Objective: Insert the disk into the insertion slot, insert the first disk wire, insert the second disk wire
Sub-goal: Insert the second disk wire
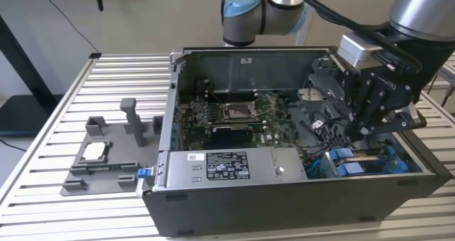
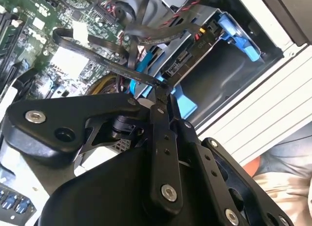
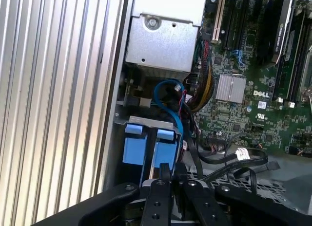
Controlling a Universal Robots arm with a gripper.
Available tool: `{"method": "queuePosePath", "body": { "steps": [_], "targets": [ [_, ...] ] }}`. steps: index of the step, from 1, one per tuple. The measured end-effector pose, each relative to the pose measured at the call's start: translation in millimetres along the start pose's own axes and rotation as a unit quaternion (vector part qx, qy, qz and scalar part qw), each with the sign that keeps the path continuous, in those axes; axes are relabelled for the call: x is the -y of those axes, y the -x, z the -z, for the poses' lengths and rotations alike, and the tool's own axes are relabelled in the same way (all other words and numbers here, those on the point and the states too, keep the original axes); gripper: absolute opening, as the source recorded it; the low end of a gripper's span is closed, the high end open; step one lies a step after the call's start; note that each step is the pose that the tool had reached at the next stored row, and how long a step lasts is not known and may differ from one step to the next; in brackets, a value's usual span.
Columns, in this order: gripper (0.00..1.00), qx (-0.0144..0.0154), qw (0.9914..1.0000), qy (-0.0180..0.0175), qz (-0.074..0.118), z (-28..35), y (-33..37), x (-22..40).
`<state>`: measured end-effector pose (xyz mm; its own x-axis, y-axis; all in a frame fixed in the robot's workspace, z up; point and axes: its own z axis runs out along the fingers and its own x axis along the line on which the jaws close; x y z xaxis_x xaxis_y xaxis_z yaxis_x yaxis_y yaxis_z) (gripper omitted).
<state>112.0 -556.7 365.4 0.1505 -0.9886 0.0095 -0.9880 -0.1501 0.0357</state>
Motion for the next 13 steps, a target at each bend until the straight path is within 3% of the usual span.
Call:
{"method": "queuePosePath", "body": {
  "steps": [4,9,13],
  "targets": [
    [0.16,0.0125,0.99981,0.0153,0.001,-0.3,-2.0,4.6],
    [0.16,0.0268,0.99931,0.0257,0.001,-0.5,-4.8,10.7],
    [0.16,0.0355,0.99872,0.0361,0.002,-0.6,-6.8,13.6]
  ]
}}
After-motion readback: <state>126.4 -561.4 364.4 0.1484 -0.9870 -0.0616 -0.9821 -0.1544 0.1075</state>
